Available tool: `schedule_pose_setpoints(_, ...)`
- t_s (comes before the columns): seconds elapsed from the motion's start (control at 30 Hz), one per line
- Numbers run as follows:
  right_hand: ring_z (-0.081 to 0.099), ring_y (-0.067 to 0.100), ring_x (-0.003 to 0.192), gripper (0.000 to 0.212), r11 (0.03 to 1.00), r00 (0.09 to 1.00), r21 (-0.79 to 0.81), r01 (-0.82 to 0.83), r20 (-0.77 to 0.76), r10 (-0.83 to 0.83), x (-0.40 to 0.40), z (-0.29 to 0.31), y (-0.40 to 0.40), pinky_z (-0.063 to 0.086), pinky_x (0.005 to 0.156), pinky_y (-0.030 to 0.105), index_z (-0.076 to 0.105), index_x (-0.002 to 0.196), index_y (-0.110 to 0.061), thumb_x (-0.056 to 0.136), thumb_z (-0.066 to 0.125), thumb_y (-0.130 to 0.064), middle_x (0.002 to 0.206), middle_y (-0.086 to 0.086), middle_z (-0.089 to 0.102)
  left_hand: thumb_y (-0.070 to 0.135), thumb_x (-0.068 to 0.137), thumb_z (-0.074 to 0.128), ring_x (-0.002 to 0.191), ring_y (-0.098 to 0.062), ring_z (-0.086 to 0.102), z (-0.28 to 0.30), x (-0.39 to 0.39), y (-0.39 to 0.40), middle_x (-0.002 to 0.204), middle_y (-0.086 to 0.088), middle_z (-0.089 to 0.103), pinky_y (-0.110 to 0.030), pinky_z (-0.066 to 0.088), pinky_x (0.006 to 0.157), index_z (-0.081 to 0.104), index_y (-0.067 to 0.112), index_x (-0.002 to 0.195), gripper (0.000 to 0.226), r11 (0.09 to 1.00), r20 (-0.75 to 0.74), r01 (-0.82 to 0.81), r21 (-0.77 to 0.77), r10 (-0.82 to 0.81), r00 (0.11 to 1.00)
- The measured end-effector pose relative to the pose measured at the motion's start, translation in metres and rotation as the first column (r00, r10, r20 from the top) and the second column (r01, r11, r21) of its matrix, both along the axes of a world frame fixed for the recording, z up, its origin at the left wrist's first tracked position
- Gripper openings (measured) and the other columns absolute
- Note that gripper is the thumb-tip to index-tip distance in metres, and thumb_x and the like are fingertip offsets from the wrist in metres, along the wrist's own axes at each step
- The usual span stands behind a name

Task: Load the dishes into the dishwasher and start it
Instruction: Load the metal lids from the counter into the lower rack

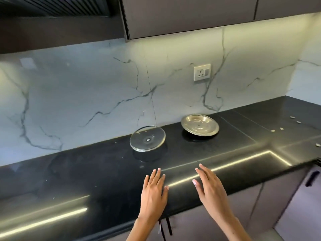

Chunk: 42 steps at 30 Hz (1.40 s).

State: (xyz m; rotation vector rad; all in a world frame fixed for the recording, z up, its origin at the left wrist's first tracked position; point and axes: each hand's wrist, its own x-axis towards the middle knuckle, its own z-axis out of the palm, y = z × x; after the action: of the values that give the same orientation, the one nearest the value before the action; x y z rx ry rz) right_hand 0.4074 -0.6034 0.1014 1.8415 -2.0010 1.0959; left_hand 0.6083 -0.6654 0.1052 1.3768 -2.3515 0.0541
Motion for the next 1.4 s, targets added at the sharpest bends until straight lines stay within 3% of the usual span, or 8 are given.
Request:
schedule_pose_setpoints(0.2,0.062,0.022,0.109,0.042,0.989,0.997,0.138,0.057,0.034,-0.063,0.003,-0.012,-0.097,0.053,0.086,0.033,0.064,0.112,-0.007,0.092,0.044,-0.038,0.122,0.008,0.062,0.025,0.074,0.073,0.116,-0.021,0.06,-0.012,-0.014,-0.159,0.124,-0.006,0.063,-0.039,0.045,0.097,0.07,0.011,0.114,0.042,0.996,0.113,0.012,0.089,-0.022,0.993)
schedule_pose_setpoints(0.37,0.062,0.021,0.108,0.036,0.974,0.988,0.2,0.109,0.083,-0.128,0.001,-0.019,-0.141,0.055,0.083,0.03,0.065,0.111,-0.009,0.078,0.067,-0.025,0.121,0.007,0.062,0.014,0.1,0.037,0.146,-0.022,0.009,-0.031,-0.024,-0.244,0.159,-0.007,0.011,-0.037,0.005,0.118,0.012,0.01,0.151,0.057,0.982,0.374,-0.029,0.187,-0.043,0.927)
schedule_pose_setpoints(0.5,0.062,0.018,0.107,0.039,0.967,0.986,0.215,0.136,0.07,-0.154,-0.002,-0.027,-0.149,0.053,0.084,0.027,0.066,0.111,-0.01,0.075,0.077,-0.018,0.121,0.005,0.062,-0.011,0.069,0.067,0.101,-0.029,0.065,-0.045,-0.026,-0.272,0.12,-0.015,0.063,-0.036,0.052,0.082,0.042,0.008,0.141,0.078,0.982,0.195,0.111,0.152,-0.14,0.971)
schedule_pose_setpoints(0.6,0.063,0.016,0.105,0.039,0.96,0.984,0.24,0.148,0.062,-0.167,-0.007,-0.032,-0.146,0.051,0.084,0.024,0.066,0.11,-0.011,0.074,0.077,-0.018,0.119,0.004,0.064,-0.017,0.035,0.079,0.043,-0.022,0.06,-0.052,-0.022,-0.284,0.066,-0.006,0.067,-0.026,0.042,0.035,0.07,0.001,0.108,0.075,0.989,0.131,0.133,0.059,-0.14,0.981)
schedule_pose_setpoints(0.77,0.065,0.014,0.101,0.039,0.946,0.976,0.267,0.181,0.073,-0.207,-0.016,-0.036,-0.128,0.051,0.081,0.02,0.068,0.108,-0.013,0.072,0.08,-0.02,0.116,0.001,0.065,-0.023,0.036,0.068,0.041,-0.032,0.058,-0.039,-0.026,-0.291,0.054,-0.01,0.062,-0.03,0.042,0.033,0.064,0.004,0.074,0.046,0.992,0.078,0.109,0.067,-0.114,0.99)
schedule_pose_setpoints(1.03,0.066,0.018,0.1,0.034,0.942,0.959,0.232,0.241,0.09,-0.268,-0.045,-0.037,-0.055,0.053,0.078,0.024,0.069,0.106,-0.009,0.074,0.076,-0.019,0.116,0.004,0.065,-0.018,0.053,0.058,0.047,-0.03,0.056,-0.004,-0.057,-0.225,0.061,-0.011,0.062,-0.029,0.041,0.038,0.066,0.0,0.075,0.029,0.939,0.05,0.328,-0.106,-0.325,0.945)
schedule_pose_setpoints(1.2,0.063,0.02,0.105,0.034,0.933,0.927,0.179,0.311,0.162,-0.34,-0.067,-0.027,0.028,0.052,0.083,0.029,0.065,0.114,-0.011,0.081,0.071,-0.015,0.126,0.003,0.059,-0.008,0.057,0.067,0.064,-0.025,0.062,0.012,-0.099,-0.124,0.076,-0.005,0.067,-0.028,0.045,0.059,0.071,0.006,0.085,0.032,0.795,0.025,0.59,-0.141,-0.593,0.805)
schedule_pose_setpoints(1.4,0.053,0.018,0.115,0.052,0.899,0.895,0.111,0.424,0.097,-0.435,-0.088,-0.006,0.186,0.045,0.094,0.027,0.056,0.123,-0.012,0.074,0.066,-0.027,0.132,0.004,0.054,0.004,0.082,0.046,0.083,-0.021,0.053,0.021,-0.173,0.03,0.092,-0.006,0.064,-0.028,0.045,0.076,0.067,0.006,0.106,0.032,0.417,-0.01,0.896,-0.151,-0.908,0.42)
